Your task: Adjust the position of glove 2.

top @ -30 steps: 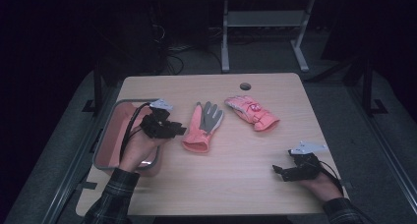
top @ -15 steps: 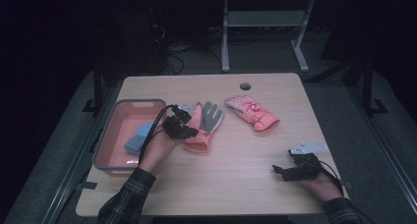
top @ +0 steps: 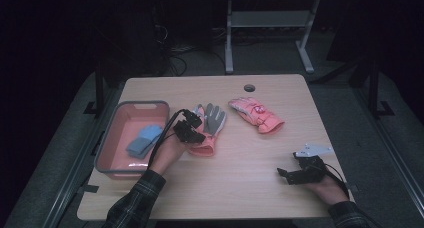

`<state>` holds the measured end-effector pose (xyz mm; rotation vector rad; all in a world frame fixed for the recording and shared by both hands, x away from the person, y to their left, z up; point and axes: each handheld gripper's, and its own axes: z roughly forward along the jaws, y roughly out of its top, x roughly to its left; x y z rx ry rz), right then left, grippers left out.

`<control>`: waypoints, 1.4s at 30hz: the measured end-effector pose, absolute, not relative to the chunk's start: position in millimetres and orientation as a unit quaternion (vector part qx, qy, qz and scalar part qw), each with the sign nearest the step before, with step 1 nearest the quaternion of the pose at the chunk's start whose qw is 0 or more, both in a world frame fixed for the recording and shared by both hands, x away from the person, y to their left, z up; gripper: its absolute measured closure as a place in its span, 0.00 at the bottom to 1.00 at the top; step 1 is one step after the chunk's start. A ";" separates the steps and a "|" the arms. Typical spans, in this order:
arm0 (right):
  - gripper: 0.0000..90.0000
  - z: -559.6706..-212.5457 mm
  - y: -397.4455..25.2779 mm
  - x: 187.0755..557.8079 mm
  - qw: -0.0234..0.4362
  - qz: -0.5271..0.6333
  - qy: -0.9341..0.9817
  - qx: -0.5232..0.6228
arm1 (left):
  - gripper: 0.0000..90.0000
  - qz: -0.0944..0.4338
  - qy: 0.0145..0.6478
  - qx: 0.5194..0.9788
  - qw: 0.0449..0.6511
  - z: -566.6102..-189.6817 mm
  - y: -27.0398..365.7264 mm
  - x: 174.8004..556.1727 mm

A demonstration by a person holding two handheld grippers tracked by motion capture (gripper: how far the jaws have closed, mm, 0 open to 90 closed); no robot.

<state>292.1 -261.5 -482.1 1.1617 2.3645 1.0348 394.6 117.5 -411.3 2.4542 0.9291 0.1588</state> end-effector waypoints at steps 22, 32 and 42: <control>0.13 -482.0 -261.5 292.0 0.155 0.361 0.826 0.405 | 1.00 0.014 0.264 0.923 0.278 -415.0 51.4 375.7; 0.13 -482.0 -261.5 292.0 0.154 0.361 0.826 0.405 | 1.00 0.034 0.271 0.916 0.295 -404.0 59.5 379.3; 0.13 -482.0 -261.5 292.0 0.154 0.361 0.826 0.405 | 1.00 0.071 0.311 0.906 0.278 -412.1 79.3 399.8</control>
